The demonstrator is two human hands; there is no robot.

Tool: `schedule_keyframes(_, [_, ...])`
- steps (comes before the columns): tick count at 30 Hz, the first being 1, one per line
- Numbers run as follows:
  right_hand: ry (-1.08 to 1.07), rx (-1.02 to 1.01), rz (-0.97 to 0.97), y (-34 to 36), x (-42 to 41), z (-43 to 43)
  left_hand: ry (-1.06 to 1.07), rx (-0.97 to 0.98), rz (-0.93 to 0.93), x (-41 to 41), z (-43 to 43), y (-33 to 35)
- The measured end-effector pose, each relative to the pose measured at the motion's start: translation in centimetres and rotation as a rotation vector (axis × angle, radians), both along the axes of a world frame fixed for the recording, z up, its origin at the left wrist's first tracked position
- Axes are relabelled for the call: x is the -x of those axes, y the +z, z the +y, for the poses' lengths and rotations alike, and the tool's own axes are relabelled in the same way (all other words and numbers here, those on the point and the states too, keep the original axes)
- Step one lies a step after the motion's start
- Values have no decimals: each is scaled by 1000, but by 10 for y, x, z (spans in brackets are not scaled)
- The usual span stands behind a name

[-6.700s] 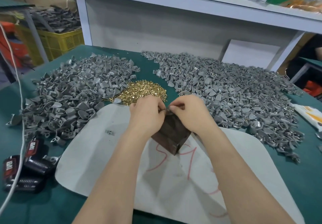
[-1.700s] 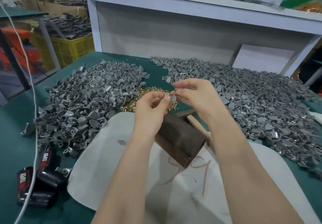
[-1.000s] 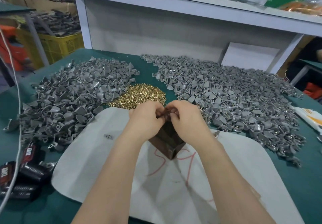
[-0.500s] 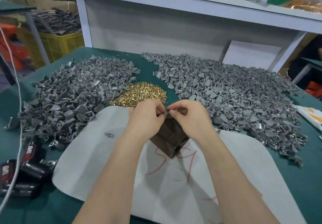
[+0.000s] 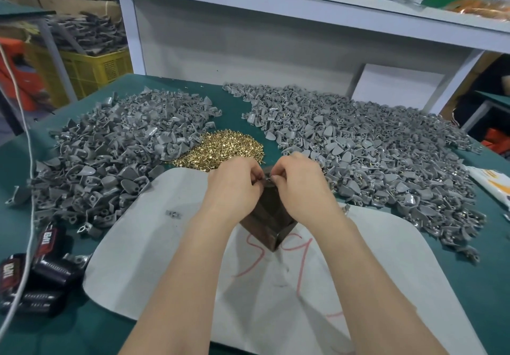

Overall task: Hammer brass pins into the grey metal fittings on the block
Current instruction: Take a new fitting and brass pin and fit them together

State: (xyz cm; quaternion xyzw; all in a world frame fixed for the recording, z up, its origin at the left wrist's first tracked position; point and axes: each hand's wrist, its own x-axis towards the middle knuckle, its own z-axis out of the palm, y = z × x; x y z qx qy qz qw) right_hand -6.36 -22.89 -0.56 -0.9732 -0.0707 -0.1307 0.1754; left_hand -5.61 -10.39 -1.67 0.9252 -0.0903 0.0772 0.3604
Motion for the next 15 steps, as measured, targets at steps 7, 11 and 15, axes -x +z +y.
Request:
schedule_keyframes(7, [-51,214,11,8,-3,11,-12,-10,-17,0,0,0])
schedule_keyframes(11, [-83,143,56,8,-4,12,3,11,4,-1,-1,-1])
schedule_keyframes(15, [-82,175,55,11,-1,14,13,8,14,0,-1,0])
